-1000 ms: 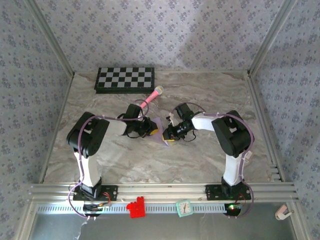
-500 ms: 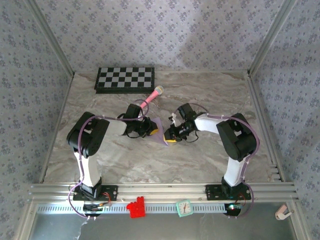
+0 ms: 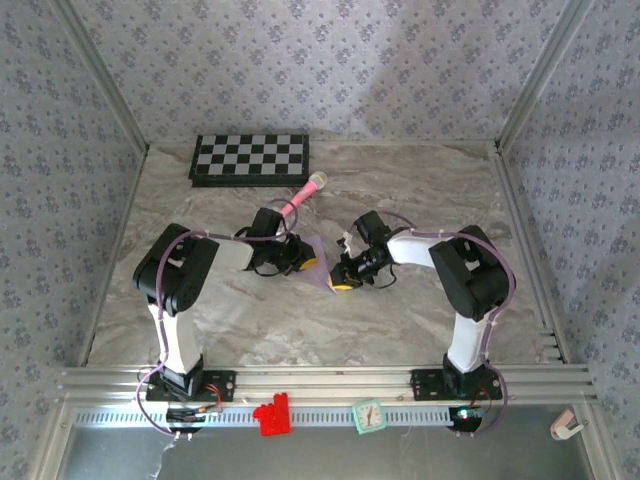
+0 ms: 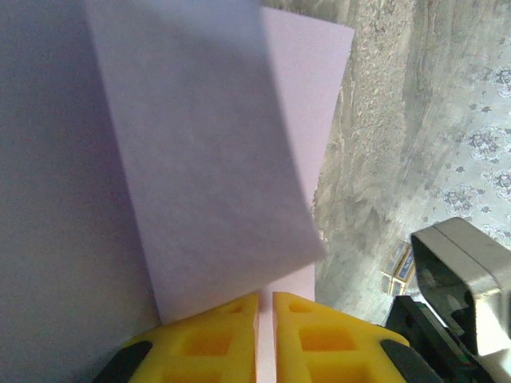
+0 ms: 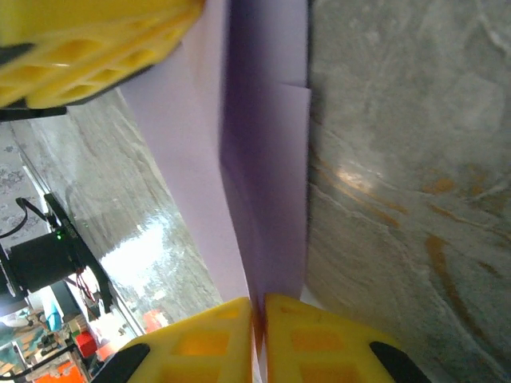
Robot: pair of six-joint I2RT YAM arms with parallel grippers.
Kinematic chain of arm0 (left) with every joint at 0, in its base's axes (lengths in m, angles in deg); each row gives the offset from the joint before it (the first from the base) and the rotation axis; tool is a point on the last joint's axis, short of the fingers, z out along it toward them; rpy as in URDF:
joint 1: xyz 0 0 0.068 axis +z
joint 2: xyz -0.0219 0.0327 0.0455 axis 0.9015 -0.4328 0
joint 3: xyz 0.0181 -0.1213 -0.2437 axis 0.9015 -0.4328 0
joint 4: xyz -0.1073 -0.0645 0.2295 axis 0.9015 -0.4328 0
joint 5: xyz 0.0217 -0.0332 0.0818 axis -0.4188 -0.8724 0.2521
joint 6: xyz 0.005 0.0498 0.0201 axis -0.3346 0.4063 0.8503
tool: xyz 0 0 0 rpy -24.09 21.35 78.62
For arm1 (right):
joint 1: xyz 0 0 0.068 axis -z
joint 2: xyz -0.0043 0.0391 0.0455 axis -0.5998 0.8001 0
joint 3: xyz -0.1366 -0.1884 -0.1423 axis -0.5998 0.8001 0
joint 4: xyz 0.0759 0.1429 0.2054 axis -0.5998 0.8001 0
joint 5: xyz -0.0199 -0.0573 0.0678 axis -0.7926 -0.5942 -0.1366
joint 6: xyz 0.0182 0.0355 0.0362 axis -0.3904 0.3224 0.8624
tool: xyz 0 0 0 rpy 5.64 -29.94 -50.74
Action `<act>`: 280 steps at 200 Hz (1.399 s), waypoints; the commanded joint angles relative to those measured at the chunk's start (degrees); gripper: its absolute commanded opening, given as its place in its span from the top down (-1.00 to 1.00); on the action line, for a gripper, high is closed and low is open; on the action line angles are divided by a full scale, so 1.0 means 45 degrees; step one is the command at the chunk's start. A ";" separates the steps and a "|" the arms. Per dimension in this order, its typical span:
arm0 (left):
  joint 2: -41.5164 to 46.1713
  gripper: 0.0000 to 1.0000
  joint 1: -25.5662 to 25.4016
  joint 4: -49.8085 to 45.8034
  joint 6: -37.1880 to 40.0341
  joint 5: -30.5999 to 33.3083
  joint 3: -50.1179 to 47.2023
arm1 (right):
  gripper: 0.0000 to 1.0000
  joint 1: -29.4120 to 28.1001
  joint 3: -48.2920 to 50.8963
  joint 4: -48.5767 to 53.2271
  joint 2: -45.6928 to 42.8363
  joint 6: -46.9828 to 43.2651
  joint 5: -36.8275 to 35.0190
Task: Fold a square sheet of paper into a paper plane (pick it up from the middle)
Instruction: Fourth fold the wing at the center of the table.
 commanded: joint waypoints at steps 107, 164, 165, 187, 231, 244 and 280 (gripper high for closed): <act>0.0831 0.46 -0.0095 0.0114 0.0128 -0.0377 0.0311 | 0.73 -0.0090 0.0092 0.0559 0.0590 -0.0460 -0.0768; 0.1882 0.47 -0.0266 0.0079 0.0258 -0.0306 -0.0682 | 0.73 -0.0284 0.0101 0.0788 0.0718 -0.0739 -0.1649; 0.1894 0.47 -0.0278 0.0076 0.0257 -0.0293 -0.0706 | 0.73 -0.0290 0.0107 0.0792 0.0723 -0.0739 -0.1652; 0.1893 0.55 -0.0364 0.0027 0.0335 -0.0260 -0.0914 | 0.73 -0.0344 0.0077 0.0834 0.0796 -0.0778 -0.1882; 0.1237 0.65 -0.0591 0.0483 0.0120 -0.0417 -0.0653 | 0.74 -0.0492 -0.0022 0.1089 0.0799 -0.0905 -0.2355; 0.1053 0.66 -0.0643 0.0573 0.0120 -0.0441 -0.0536 | 0.75 -0.0534 -0.0043 0.1152 0.0835 -0.0953 -0.2454; 0.0626 0.67 -0.0712 0.0648 0.0100 -0.0459 -0.0225 | 0.74 -0.0644 -0.0121 0.1292 0.0904 -0.1032 -0.2672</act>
